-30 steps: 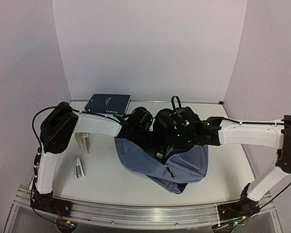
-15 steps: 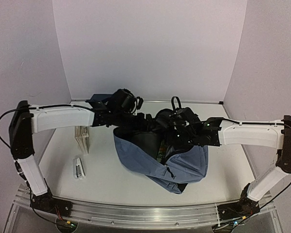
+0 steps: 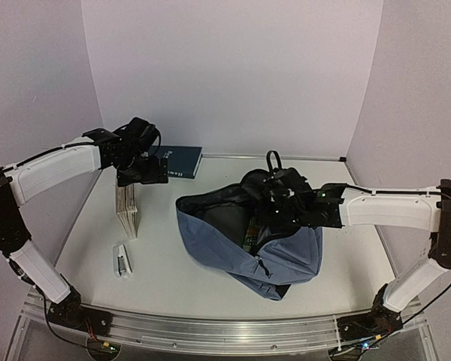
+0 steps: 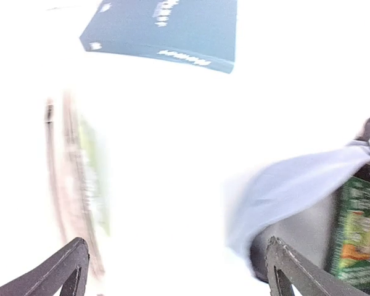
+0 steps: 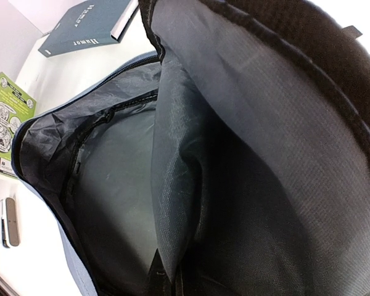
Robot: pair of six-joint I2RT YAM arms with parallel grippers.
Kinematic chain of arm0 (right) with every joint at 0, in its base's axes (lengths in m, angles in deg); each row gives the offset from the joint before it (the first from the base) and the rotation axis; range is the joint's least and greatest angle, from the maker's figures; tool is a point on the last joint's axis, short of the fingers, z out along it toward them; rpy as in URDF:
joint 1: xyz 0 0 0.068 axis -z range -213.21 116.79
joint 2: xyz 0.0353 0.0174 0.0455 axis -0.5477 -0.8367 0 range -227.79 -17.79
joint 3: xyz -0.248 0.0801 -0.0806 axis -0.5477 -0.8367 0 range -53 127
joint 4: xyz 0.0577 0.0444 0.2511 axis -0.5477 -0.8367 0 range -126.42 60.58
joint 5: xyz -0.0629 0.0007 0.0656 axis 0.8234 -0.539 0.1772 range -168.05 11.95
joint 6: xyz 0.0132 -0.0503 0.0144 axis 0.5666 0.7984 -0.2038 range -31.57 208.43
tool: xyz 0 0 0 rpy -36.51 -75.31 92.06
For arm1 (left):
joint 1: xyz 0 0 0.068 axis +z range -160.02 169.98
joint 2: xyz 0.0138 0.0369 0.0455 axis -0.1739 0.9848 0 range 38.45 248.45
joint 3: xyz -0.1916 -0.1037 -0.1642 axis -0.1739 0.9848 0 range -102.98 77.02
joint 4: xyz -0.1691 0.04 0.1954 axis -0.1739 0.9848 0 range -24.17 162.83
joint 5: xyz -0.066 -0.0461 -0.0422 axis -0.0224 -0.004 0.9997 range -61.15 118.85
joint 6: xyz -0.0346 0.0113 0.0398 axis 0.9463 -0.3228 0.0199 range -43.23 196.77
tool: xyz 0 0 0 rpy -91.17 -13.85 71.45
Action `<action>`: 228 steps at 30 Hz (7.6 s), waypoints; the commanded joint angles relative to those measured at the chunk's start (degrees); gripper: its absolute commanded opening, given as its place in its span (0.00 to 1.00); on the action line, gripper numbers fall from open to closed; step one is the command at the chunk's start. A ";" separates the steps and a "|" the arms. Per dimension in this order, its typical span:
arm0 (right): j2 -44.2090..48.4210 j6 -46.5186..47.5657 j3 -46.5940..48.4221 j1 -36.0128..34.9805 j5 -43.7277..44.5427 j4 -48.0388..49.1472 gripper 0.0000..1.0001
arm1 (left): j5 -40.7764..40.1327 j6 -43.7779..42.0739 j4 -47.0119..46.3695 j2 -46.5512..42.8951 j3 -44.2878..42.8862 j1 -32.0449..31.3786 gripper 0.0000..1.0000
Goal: Pack the student bag
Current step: Pick up the book from the center of the board, then place the book in the student bag, then move the book to the center of the board.
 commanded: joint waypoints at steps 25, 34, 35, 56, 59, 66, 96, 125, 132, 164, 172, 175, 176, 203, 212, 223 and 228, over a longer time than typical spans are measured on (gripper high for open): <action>2.75 0.67 0.39 -0.34 1.89 3.29 0.00 | -3.30 -5.40 -0.67 2.84 7.61 10.55 1.00; 2.38 0.83 0.60 -0.32 1.75 3.29 0.00 | 4.72 -6.76 -6.19 2.59 11.53 14.29 1.00; 2.43 0.83 0.60 -0.33 1.79 3.29 0.00 | 5.14 -6.85 -6.48 2.81 11.53 14.47 1.00; 3.09 0.67 0.19 -0.33 1.84 3.25 0.00 | 2.66 -5.23 -6.80 0.94 12.51 15.76 0.18; 3.27 0.73 0.21 -0.36 1.91 3.29 0.00 | 2.44 -4.43 -7.32 -1.25 13.29 15.77 0.08; 3.51 1.31 0.44 -0.36 1.29 3.29 0.00 | 12.37 -2.21 -13.25 -13.04 17.28 15.69 0.00; 4.19 1.75 3.24 -0.39 0.07 3.29 0.00 | 55.28 29.75 -62.56 1.95 22.07 -5.38 0.00; 4.15 0.77 2.44 -1.02 0.59 3.90 0.00 | 45.88 36.25 -79.98 27.84 7.24 -15.33 0.00; 5.60 0.61 1.63 -0.99 2.03 3.90 0.00 | 43.99 29.42 -68.76 31.92 5.07 -17.81 0.02; 4.30 0.69 1.65 -1.02 1.89 3.87 0.00 | 37.60 15.03 -48.22 31.53 -2.76 -25.10 0.35; 5.15 0.32 0.36 -1.01 3.09 3.83 0.00 | 31.70 12.37 -44.24 25.18 1.66 -25.04 0.51; 5.48 0.14 0.01 -1.00 3.51 3.81 0.00 | 27.51 9.66 -39.98 19.57 4.07 -25.01 0.64; 5.55 0.17 -0.04 -0.99 3.59 3.79 0.00 | 25.69 8.84 -38.36 17.27 4.74 -25.01 0.69; 5.41 0.13 -0.68 -1.02 3.40 3.81 0.00 | -3.09 -23.18 -18.72 26.82 -18.48 -0.19 0.92; 4.20 -0.96 -0.89 -0.99 2.78 3.81 0.00 | -5.00 -33.98 -18.32 43.76 -37.87 1.54 0.93; 3.60 -1.85 -1.35 -1.06 2.12 3.81 0.00 | -3.14 -39.00 -17.22 55.70 -48.82 3.27 0.88; 3.88 -2.03 -1.65 -1.04 1.83 3.81 0.00 | -3.28 -41.16 -17.93 58.60 -51.17 4.02 0.83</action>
